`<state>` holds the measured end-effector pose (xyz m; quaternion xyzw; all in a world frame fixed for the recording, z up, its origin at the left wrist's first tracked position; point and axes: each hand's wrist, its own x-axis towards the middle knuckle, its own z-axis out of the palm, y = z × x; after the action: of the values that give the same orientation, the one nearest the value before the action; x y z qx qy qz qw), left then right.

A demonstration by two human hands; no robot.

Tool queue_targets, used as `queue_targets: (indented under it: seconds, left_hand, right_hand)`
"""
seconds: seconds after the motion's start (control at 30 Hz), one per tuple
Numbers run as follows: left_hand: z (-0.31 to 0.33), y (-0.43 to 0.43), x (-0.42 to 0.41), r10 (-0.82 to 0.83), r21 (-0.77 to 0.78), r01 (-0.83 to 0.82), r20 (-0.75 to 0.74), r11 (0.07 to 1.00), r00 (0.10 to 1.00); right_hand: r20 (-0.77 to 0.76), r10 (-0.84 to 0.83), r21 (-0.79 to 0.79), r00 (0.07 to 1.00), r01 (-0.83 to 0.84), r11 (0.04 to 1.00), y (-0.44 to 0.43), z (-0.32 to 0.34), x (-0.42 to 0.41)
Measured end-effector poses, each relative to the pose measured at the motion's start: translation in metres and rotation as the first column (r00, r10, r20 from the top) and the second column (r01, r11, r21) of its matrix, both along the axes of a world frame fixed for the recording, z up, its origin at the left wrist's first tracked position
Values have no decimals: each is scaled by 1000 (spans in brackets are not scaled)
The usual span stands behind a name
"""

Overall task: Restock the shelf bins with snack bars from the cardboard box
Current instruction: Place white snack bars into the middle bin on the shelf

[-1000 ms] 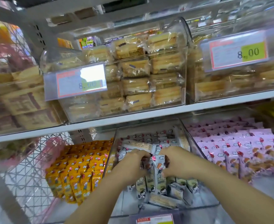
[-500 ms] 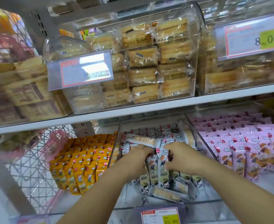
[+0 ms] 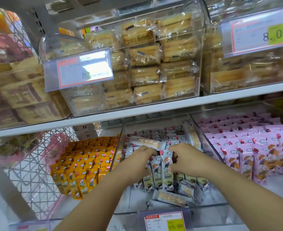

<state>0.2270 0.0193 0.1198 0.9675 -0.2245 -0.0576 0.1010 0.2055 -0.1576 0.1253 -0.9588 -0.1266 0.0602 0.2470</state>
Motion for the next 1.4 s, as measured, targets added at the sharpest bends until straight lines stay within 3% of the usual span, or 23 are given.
queue_targets:
  seconds: [0.23,0.6,1.13,1.4]
  left_hand:
    - [3,-2,0,21,-97,-30,-93,995,995]
    - [14,7,-3,102,-26,-102,-7,994,995]
    - [2,2,0,109,-3,-109,26,994,994]
    - [-2,7,-1,67,95,-68,8,993,998]
  right_hand:
    - [11,5,18,1000,-6,1000,1,1,-1]
    - [25,51,94,998,-53,994,10,5,-3]
    - [198,-26,-185,980,64,981,30,-23,11]
    - [108,-61,-118,992,74,990,23,-13,10]
